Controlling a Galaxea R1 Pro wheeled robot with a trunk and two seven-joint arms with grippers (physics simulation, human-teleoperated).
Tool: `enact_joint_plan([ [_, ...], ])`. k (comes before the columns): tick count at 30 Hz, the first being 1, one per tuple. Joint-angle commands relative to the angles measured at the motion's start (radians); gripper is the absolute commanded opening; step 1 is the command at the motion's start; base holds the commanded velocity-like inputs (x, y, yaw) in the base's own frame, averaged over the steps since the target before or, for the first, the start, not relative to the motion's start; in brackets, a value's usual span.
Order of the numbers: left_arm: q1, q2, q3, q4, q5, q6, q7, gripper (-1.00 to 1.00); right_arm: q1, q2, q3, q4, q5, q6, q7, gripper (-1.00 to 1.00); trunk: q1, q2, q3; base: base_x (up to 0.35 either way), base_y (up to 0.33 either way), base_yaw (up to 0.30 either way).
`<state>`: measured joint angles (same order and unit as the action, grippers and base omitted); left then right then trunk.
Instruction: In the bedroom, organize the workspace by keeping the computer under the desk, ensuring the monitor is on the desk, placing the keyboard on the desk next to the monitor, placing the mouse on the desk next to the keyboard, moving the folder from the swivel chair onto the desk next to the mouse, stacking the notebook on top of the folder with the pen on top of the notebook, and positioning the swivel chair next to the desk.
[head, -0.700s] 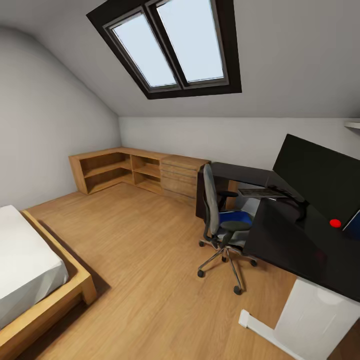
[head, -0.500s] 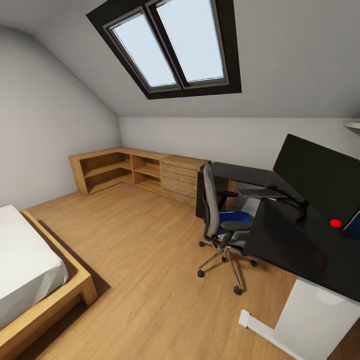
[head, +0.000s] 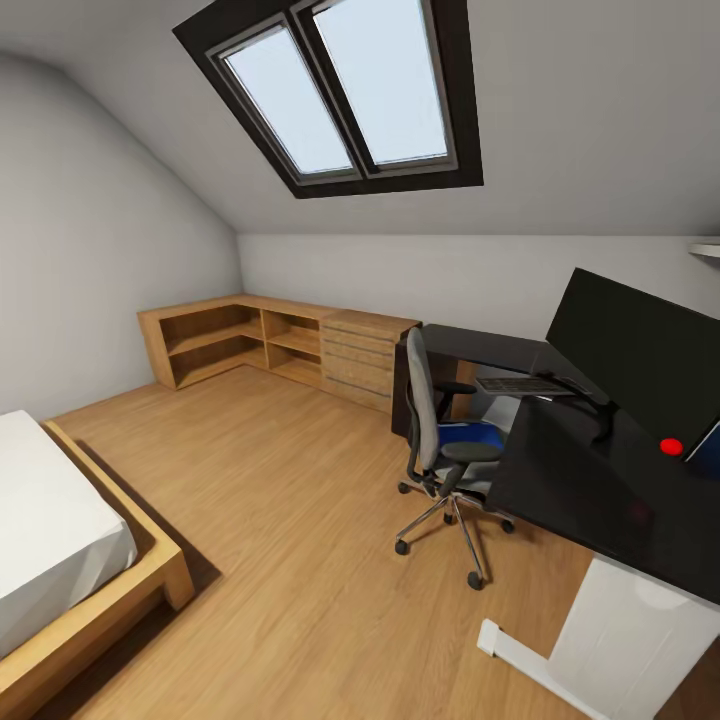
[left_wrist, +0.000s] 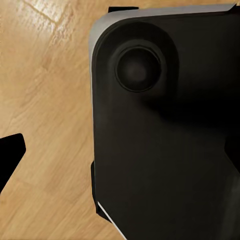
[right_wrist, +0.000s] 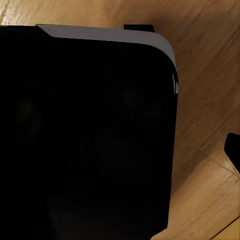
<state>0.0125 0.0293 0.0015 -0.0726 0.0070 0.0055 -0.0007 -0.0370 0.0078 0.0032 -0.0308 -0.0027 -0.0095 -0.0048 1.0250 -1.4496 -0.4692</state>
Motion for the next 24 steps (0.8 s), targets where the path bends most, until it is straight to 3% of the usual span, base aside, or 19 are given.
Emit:
enact_joint_plan([
  [1,0.001,0.0,0.0,-0.002,0.001,0.001,0.0,1.0,0.0,0.0,0.0,0.0,0.0,-0.001,-0.001,1.0,0.0,0.0,-0.001,0.0,0.0,0.0],
  [9,-0.004,0.002,0.0,0.037,-0.004,-0.005,-0.001,1.0,-0.006,-0.009,0.0,-0.003,-0.001,0.002,-0.002,1.0,0.0,0.0,-0.004,0.0,0.0,-0.117],
  [16,-0.015,0.0,0.001,0.016,0.003,-0.004,-0.003,1.0,-0.008,-0.02,-0.001,-0.006,-0.001,0.002,-0.002,1.0,0.0,0.0,-0.01,0.0,0.0,-0.231],
  [19,-0.017,0.001,0.001,-0.008,0.02,-0.002,-0.008,1.0,-0.008,-0.029,-0.001,-0.007,-0.001,0.002,-0.001,1.0,0.0,0.0,-0.013,0.0,0.0,-0.236],
  [22,-0.019,-0.001,0.001,-0.065,0.073,0.001,-0.013,1.0,-0.009,-0.038,0.0,-0.019,0.0,-0.002,0.002,1.0,0.0,0.0,-0.016,0.0,0.0,-0.232],
  [24,-0.02,-0.003,0.0,-0.093,0.083,0.002,-0.014,1.0,-0.009,-0.04,0.0,-0.023,0.001,-0.007,0.003,1.0,0.0,0.0,-0.018,0.0,0.0,-0.229],
])
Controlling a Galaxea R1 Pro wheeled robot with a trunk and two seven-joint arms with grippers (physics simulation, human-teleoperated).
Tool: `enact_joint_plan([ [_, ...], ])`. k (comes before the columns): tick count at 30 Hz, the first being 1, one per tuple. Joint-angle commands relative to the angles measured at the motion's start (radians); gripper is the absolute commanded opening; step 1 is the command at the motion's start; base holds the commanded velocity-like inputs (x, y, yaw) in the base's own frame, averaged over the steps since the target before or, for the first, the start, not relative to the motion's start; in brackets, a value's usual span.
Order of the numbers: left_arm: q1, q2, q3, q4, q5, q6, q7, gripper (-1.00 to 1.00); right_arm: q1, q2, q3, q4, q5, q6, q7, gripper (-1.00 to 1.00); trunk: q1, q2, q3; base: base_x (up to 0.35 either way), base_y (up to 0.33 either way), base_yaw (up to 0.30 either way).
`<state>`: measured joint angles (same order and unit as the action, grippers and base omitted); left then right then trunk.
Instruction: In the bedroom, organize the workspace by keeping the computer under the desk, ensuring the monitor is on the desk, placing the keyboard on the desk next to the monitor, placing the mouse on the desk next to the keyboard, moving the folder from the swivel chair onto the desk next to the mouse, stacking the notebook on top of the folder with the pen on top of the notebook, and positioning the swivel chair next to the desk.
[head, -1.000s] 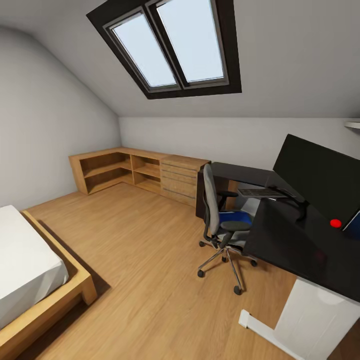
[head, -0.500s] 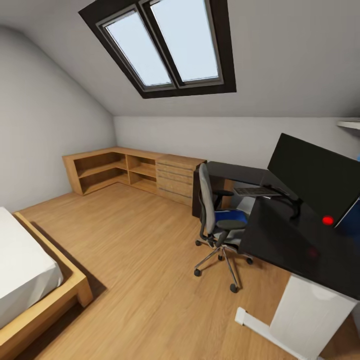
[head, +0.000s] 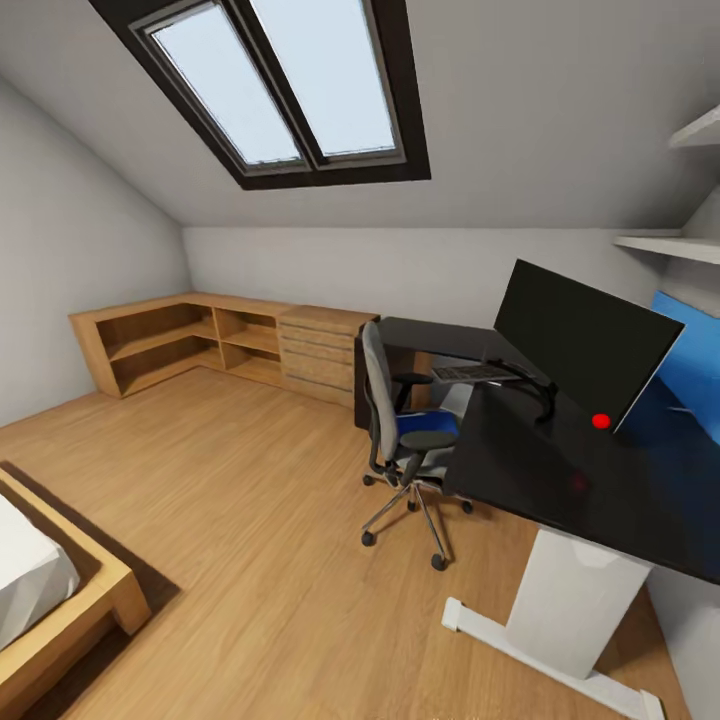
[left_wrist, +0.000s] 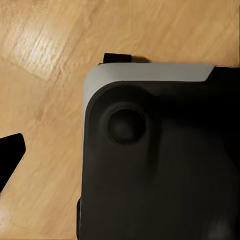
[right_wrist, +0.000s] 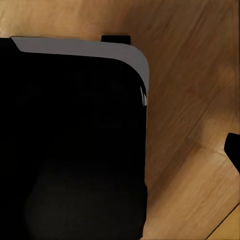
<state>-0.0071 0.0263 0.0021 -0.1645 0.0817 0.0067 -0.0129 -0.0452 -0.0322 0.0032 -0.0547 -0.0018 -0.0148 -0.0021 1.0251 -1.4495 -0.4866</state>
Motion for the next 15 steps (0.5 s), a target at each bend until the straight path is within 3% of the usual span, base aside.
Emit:
enact_joint_plan([
  [1,0.0,-0.001,0.0,-0.017,0.013,0.001,-0.002,1.0,-0.001,-0.001,0.001,-0.001,0.0,-0.004,0.0,1.0,0.0,-0.001,-0.002,0.0,0.0,-0.228],
  [2,-0.001,-0.003,0.0,-0.034,0.017,0.002,-0.002,1.0,-0.001,-0.001,0.0,-0.002,0.0,-0.007,0.001,1.0,0.0,-0.001,-0.003,0.0,0.0,-0.228],
  [3,-0.015,-0.019,0.004,-0.124,0.032,0.031,0.001,1.0,-0.002,-0.011,0.0,-0.006,-0.001,-0.019,0.003,1.0,0.0,-0.001,-0.004,0.0,0.0,-0.224],
  [5,-0.034,-0.036,0.008,-0.168,0.057,0.071,0.002,1.0,-0.002,-0.03,-0.002,-0.011,-0.003,-0.034,0.004,1.0,0.0,-0.001,-0.007,0.0,0.0,-0.222],
  [11,-0.106,-0.06,0.012,-0.223,0.142,0.165,0.018,1.0,-0.004,-0.056,-0.004,-0.018,-0.005,-0.084,0.019,1.0,0.0,-0.001,-0.013,0.0,0.0,-0.212],
  [12,-0.182,-0.067,0.012,-0.236,0.223,0.218,0.044,1.0,-0.02,-0.099,-0.008,-0.044,-0.015,-0.096,0.094,1.0,0.0,-0.001,-0.015,0.0,0.0,-0.173],
  [15,-0.195,-0.069,0.012,-0.249,0.229,0.221,0.046,1.0,-0.024,-0.121,-0.008,-0.073,-0.039,-0.096,0.101,1.0,0.0,-0.001,-0.018,0.0,0.0,-0.14],
])
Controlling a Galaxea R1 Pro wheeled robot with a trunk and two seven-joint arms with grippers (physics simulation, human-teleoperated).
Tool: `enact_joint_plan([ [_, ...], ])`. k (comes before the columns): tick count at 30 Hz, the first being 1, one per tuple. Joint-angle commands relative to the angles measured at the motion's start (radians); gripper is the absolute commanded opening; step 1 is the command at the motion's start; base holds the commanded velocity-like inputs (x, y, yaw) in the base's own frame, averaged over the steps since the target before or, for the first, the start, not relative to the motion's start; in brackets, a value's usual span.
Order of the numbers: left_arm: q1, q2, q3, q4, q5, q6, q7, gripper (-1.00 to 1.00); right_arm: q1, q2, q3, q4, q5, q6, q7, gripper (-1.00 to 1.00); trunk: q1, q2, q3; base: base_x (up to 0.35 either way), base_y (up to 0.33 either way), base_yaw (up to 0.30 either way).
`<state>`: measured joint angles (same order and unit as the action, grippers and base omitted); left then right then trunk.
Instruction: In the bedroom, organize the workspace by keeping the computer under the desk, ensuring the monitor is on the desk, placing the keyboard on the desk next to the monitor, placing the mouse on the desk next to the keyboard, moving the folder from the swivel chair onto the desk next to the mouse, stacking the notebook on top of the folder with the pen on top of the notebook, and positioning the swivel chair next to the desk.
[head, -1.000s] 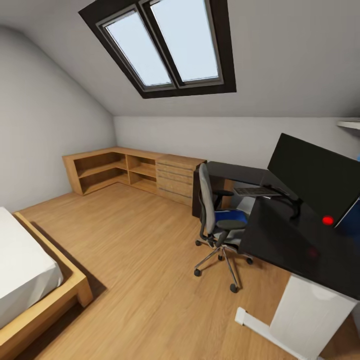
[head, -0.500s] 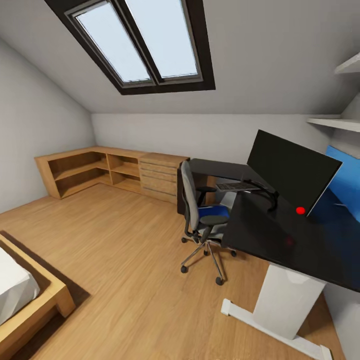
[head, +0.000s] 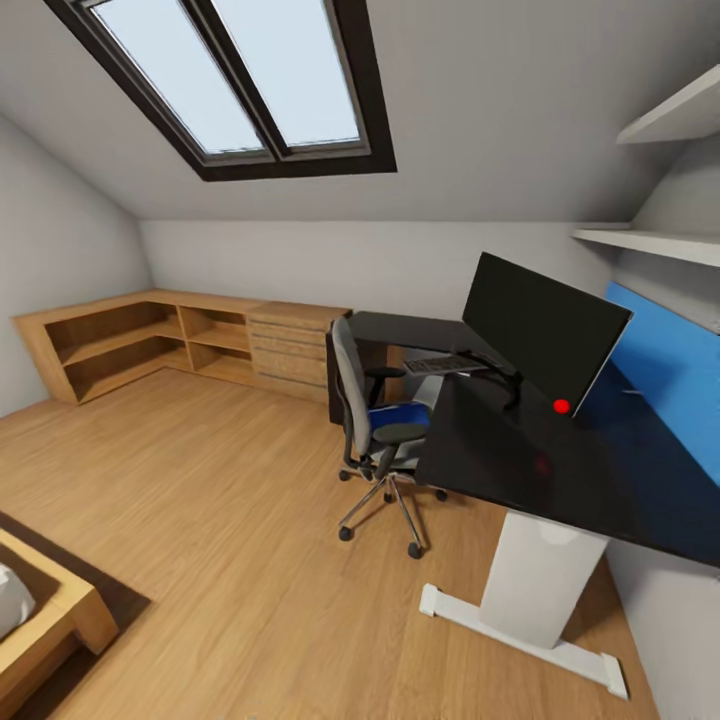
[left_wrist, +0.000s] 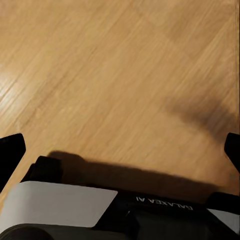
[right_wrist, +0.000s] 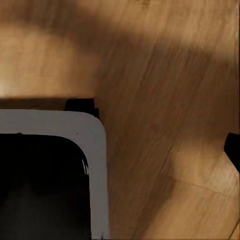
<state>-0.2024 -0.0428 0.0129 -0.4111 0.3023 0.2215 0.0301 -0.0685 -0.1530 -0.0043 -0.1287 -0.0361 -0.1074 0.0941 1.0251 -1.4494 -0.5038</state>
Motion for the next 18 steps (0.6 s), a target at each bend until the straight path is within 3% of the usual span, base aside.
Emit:
enact_joint_plan([
  [1,-0.005,-0.001,0.002,-0.024,0.01,0.008,0.004,1.0,-0.002,-0.007,0.0,-0.012,-0.015,-0.002,0.006,1.0,0.0,-0.001,-0.002,0.0,0.0,-0.095],
  [3,-0.011,-0.001,0.005,-0.091,0.013,0.033,0.005,1.0,-0.003,-0.029,-0.001,-0.106,-0.072,0.009,0.019,1.0,0.0,-0.001,-0.004,0.0,0.0,-0.037],
  [6,-0.013,-0.001,0.025,-0.141,0.013,0.066,0.005,1.0,-0.002,-0.038,-0.003,-0.183,-0.091,0.026,0.024,1.0,0.0,-0.001,-0.004,0.0,0.0,-0.014],
  [11,-0.017,0.002,0.038,-0.176,0.013,0.086,0.005,1.0,0.003,-0.051,-0.003,-0.319,-0.101,0.037,0.03,1.0,0.0,-0.001,-0.005,0.0,0.0,-0.004],
  [18,-0.039,0.0,0.041,-0.267,0.014,0.149,0.005,1.0,-0.004,-0.042,0.001,-0.431,-0.104,0.04,0.026,1.0,0.0,-0.001,-0.005,0.0,0.0,-0.001],
])
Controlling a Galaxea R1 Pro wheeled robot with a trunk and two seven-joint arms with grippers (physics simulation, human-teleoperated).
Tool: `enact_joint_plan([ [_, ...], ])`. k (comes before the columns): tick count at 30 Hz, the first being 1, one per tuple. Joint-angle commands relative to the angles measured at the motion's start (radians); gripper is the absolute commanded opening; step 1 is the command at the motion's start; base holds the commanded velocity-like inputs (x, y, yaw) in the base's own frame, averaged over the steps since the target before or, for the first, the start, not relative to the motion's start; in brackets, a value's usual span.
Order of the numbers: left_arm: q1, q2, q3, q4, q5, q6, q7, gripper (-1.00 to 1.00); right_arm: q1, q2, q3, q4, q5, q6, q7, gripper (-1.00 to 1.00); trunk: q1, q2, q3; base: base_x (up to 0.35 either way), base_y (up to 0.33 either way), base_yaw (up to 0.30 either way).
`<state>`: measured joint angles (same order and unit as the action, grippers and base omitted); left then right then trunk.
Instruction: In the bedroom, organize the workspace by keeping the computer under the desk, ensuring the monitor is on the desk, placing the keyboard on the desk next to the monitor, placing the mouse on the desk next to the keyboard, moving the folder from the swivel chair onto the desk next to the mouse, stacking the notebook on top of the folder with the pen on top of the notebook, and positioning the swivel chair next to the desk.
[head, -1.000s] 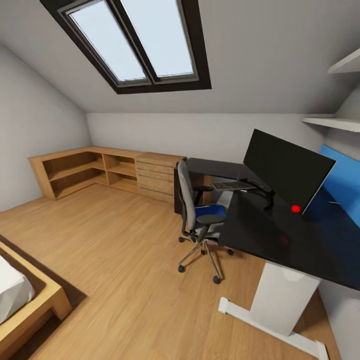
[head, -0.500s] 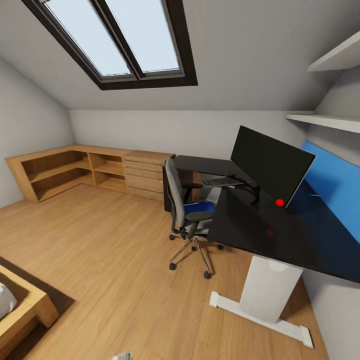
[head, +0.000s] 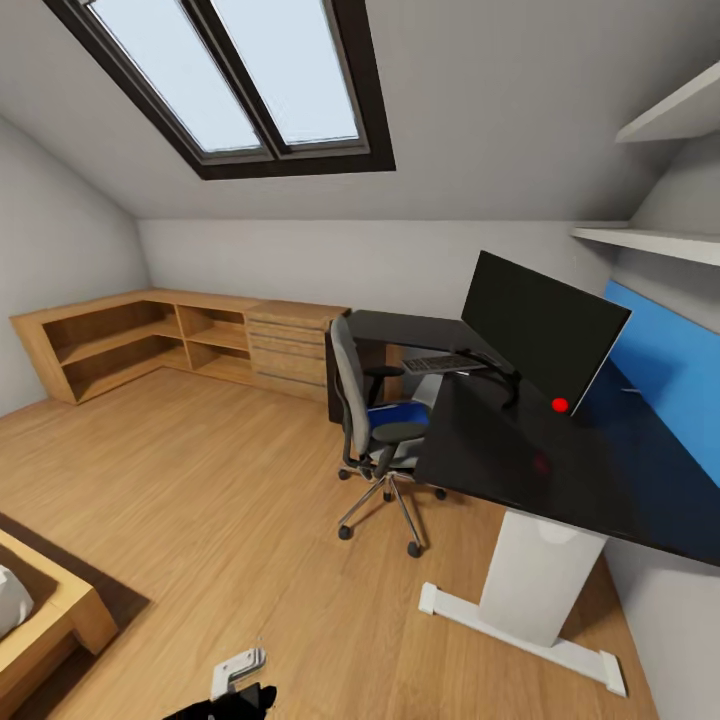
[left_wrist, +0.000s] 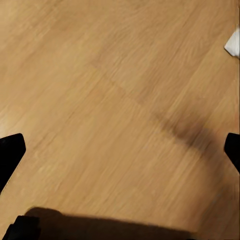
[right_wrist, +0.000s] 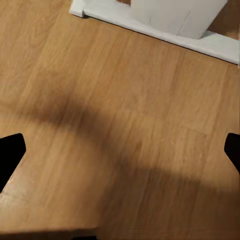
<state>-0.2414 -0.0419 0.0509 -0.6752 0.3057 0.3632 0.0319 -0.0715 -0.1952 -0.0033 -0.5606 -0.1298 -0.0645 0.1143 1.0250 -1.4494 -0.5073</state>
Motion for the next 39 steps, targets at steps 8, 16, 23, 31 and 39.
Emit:
enact_joint_plan([
  [8,-0.017,-0.01,-0.002,-0.18,0.018,0.116,-0.002,1.0,-0.149,0.057,-0.004,-0.063,-0.034,0.059,0.005,1.0,0.0,-0.001,-0.001,0.0,0.086,0.0],
  [16,-0.062,-0.026,-0.009,-0.139,0.065,0.108,-0.01,1.0,-0.194,0.035,-0.006,-0.018,-0.079,0.104,0.022,1.0,0.0,-0.001,-0.001,0.0,0.0,0.0],
  [23,-0.092,-0.026,-0.009,-0.139,0.106,0.108,-0.01,1.0,-0.233,0.035,-0.006,0.004,-0.118,0.111,0.022,1.0,0.0,-0.001,-0.001,0.0,0.0,0.0],
  [31,-0.075,-0.022,-0.011,-0.156,0.116,0.125,-0.012,1.0,-0.244,0.053,0.005,-0.013,-0.152,0.094,0.005,1.0,0.011,-0.022,-0.01,0.0,0.0,0.0],
  [39,-0.03,-0.025,-0.011,-0.176,0.07,0.148,-0.015,1.0,-0.199,0.091,0.012,-0.032,-0.107,0.068,-0.013,1.0,0.042,-0.078,-0.036,0.0,0.0,0.0],
])
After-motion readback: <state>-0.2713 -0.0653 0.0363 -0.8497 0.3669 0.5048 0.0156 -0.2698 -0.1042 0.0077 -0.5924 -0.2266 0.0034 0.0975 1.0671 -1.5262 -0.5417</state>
